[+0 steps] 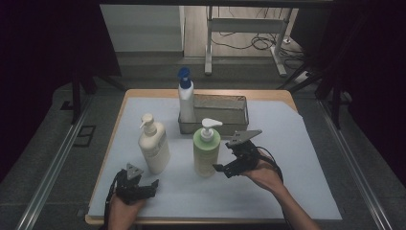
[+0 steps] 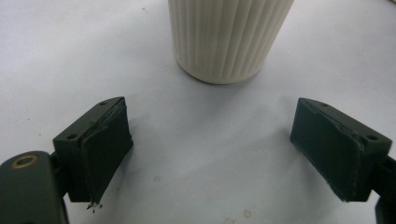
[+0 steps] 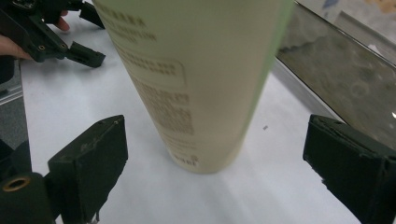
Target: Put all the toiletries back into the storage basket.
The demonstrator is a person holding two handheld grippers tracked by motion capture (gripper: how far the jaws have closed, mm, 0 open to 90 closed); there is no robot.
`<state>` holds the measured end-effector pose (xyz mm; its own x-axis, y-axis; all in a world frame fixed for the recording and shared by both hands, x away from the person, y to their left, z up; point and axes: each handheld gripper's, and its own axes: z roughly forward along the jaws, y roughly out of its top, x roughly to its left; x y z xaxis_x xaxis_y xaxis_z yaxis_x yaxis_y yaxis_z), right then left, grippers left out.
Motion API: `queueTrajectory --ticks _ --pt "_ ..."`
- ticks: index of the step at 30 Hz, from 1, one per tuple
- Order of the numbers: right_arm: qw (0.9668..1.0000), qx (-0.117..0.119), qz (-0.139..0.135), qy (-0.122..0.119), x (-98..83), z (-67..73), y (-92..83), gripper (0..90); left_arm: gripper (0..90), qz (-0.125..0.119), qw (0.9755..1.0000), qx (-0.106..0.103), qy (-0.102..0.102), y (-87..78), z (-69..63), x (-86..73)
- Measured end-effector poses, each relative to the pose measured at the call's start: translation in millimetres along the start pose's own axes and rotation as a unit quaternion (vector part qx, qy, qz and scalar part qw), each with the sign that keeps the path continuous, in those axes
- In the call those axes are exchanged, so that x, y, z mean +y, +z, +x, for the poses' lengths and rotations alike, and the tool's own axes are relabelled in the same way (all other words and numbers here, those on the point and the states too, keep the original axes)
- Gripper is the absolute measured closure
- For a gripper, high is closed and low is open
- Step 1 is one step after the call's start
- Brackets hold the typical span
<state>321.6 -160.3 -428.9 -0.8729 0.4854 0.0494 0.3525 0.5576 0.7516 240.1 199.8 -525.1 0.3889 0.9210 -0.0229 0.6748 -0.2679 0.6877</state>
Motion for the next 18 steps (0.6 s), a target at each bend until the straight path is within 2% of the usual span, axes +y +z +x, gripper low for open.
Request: queueTrajectory --ticks 11,18 --pt "0.9999 0.000 -0.007 -0.008 17.9 8.1 17.3 5.9 11.8 0.001 1.0000 0.000 0.001 -0.1 0.2 0.0" --pt "0.9999 -0.003 -0.011 -0.008 24.5 8.4 26.5 5.7 11.8 0.000 1.0000 0.000 0.000 0.0 0.0 0.0"
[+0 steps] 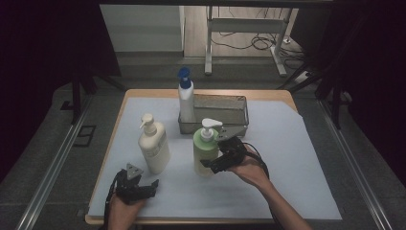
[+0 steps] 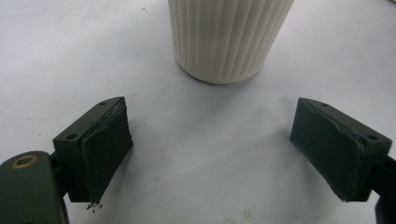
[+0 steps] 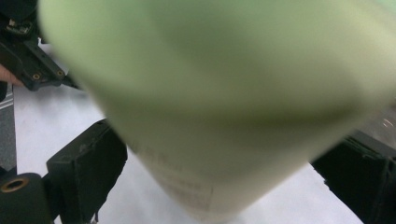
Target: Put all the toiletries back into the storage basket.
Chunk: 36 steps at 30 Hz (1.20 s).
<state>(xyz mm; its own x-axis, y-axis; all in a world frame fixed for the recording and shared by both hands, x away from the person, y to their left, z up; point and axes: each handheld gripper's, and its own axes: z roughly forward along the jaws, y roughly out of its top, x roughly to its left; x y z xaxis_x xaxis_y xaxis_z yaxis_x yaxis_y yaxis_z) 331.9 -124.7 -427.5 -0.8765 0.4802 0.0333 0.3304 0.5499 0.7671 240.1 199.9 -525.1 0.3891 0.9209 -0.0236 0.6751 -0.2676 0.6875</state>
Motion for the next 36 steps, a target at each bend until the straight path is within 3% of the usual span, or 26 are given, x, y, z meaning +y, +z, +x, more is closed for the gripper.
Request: queueTrajectory --ticks 10,21,36 --pt "1.0000 -0.006 -0.001 0.001 4.4 1.6 14.3 9.9 11.8 0.001 1.0000 0.000 0.002 -0.2 0.2 0.1" --pt "0.9996 -0.026 -0.005 0.003 4.4 5.6 14.3 12.3 11.8 0.000 1.0000 0.000 0.000 0.1 0.0 0.1" --pt "0.9987 -0.050 -0.002 0.011 25.4 1.6 -8.9 12.5 11.8 0.000 1.0000 0.000 0.000 0.0 0.0 0.2"
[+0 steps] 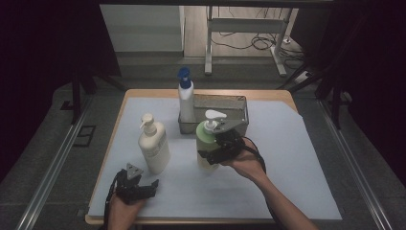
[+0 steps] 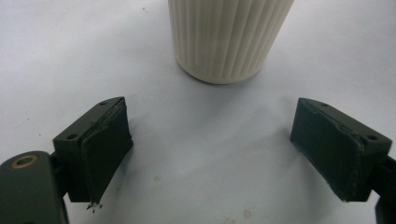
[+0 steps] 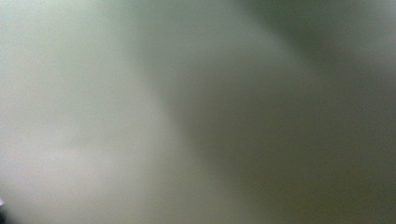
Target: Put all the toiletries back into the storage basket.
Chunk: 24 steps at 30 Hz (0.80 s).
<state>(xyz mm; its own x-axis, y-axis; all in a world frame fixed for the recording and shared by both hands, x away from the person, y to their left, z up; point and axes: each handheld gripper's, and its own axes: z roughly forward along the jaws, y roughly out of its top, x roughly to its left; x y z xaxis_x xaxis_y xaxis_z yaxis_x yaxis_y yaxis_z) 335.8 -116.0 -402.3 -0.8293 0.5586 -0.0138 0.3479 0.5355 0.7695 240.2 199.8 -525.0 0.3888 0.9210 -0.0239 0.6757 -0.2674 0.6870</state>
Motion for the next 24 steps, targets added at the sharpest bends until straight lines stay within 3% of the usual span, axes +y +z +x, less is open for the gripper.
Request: queueTrajectory --ticks 24 --pt "0.9991 -0.034 -0.010 0.023 37.9 -28.7 -11.8 12.5 11.8 0.000 1.0000 0.000 0.000 0.1 0.1 0.0"
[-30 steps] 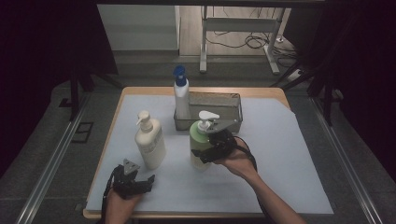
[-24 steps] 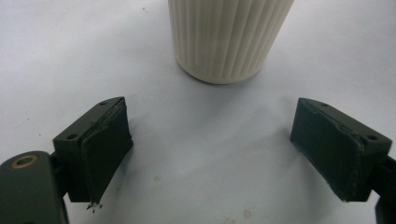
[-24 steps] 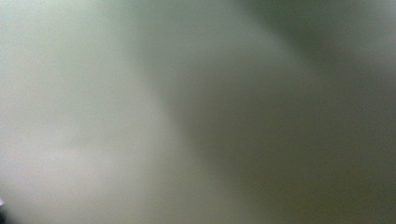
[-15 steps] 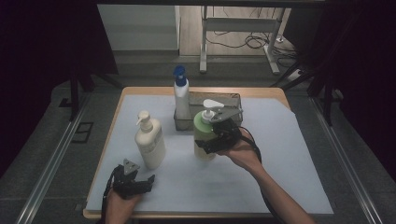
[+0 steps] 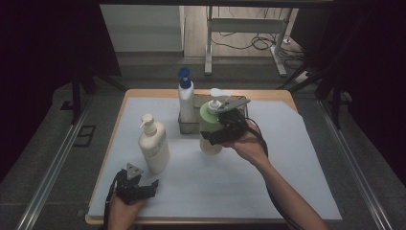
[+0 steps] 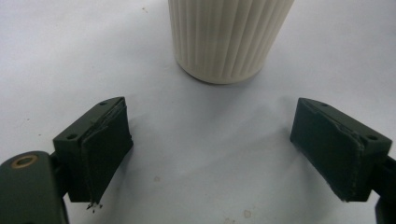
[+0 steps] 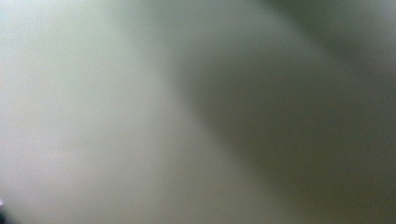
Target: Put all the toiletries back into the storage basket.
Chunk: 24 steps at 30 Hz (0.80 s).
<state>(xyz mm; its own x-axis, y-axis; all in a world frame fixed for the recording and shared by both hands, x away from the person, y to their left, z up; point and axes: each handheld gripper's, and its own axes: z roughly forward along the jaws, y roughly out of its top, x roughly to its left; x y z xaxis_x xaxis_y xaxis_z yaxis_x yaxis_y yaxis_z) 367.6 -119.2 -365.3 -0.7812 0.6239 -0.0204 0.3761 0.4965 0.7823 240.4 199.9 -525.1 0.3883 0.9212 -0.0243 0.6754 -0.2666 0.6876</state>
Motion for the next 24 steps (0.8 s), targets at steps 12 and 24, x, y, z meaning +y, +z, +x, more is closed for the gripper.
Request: queueTrajectory --ticks 12,24 --pt "0.9996 -0.024 -0.008 0.013 17.9 -14.7 1.7 12.5 11.8 0.000 1.0000 0.000 0.000 0.0 0.0 0.0" --pt "0.9985 -0.046 -0.011 0.028 32.8 -28.9 11.8 12.5 11.8 0.000 1.0000 0.000 -0.001 0.0 0.0 0.1"
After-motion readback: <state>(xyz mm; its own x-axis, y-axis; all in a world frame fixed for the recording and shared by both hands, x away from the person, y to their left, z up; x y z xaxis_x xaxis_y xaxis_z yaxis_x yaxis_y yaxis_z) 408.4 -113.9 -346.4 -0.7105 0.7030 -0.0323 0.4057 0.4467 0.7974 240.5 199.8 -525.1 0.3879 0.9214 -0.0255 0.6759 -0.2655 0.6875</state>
